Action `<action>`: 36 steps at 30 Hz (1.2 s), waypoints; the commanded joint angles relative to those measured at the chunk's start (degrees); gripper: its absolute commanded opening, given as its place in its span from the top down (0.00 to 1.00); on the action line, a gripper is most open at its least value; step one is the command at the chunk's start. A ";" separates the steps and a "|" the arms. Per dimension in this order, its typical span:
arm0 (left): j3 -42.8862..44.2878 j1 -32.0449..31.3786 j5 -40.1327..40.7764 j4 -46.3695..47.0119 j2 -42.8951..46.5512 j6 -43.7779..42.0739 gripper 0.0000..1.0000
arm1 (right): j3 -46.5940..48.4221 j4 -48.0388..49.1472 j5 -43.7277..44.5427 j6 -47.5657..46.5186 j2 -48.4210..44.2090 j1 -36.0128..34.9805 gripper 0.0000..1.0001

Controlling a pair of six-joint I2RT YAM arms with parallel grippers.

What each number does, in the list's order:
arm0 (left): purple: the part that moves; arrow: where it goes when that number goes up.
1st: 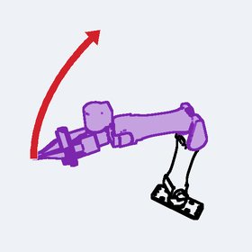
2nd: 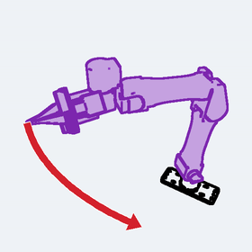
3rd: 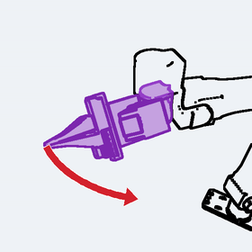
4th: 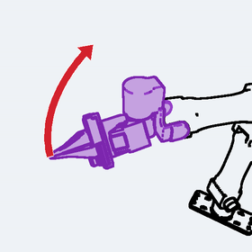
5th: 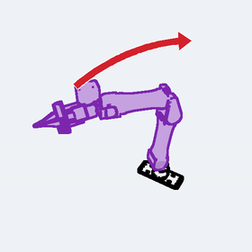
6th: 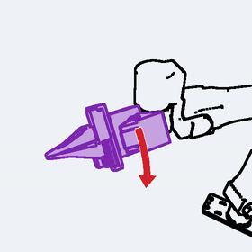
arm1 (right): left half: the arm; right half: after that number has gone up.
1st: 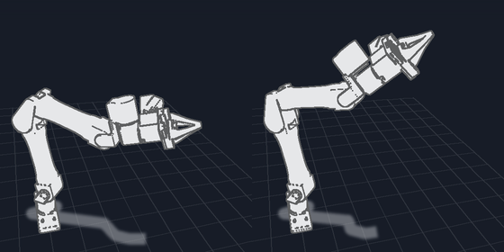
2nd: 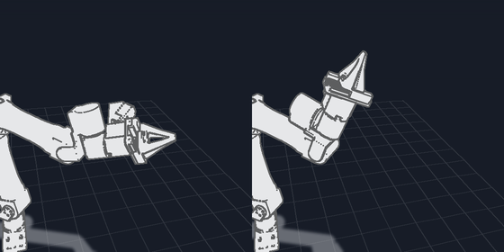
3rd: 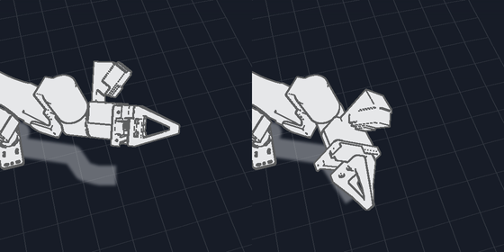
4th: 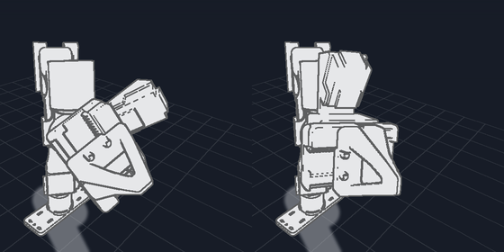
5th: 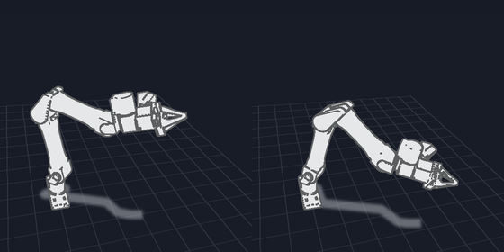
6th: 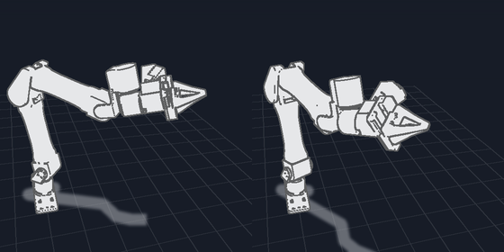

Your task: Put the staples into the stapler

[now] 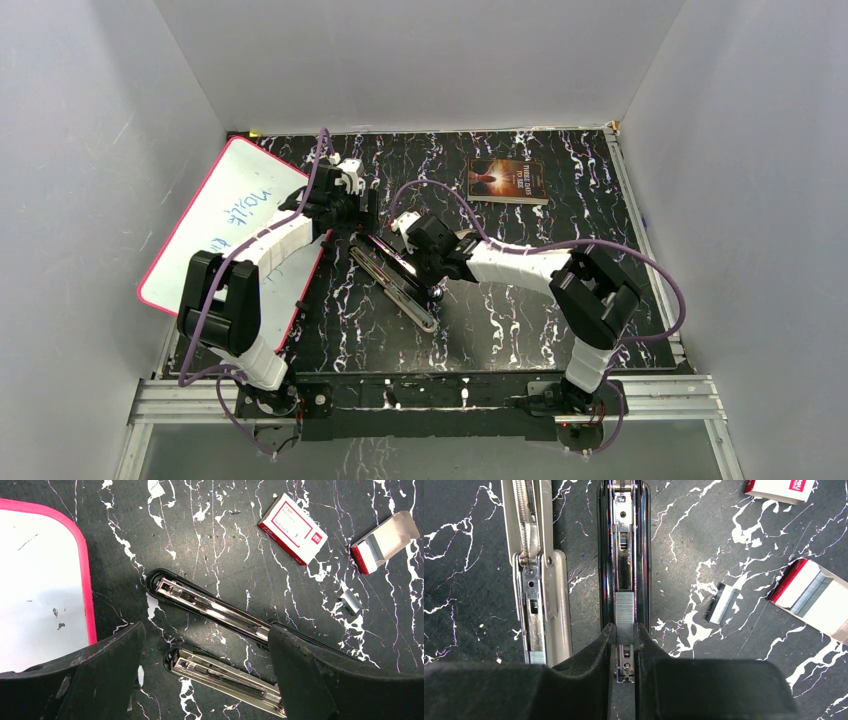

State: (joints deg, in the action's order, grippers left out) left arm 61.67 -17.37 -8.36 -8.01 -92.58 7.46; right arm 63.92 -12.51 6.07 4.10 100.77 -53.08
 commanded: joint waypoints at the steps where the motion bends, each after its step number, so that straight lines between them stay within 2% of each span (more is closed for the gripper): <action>1: 1.79 0.22 -0.23 -0.95 0.02 -0.42 0.09 | 1.21 -3.04 0.93 -0.86 2.02 -0.20 0.91; 8: 1.84 0.20 -0.42 -0.95 -0.21 -0.30 0.09 | -0.02 -1.26 1.57 -0.12 0.36 -0.32 0.74; 15: 1.88 0.18 -0.43 -0.95 -0.24 -0.35 0.09 | -2.59 2.31 1.24 1.04 -3.72 -0.33 0.62; 26: 1.88 0.19 -0.26 -0.95 -0.27 -0.43 0.09 | -9.34 14.84 2.00 2.75 -13.01 -0.27 0.53; 36: 1.84 0.21 -0.16 -1.04 0.01 -0.52 0.09 | -5.84 16.02 3.32 3.37 -6.03 0.09 0.56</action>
State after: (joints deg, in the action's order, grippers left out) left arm 61.67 -17.37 -8.34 -8.03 -92.60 7.46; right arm 55.53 0.30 8.27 6.92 92.60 -53.25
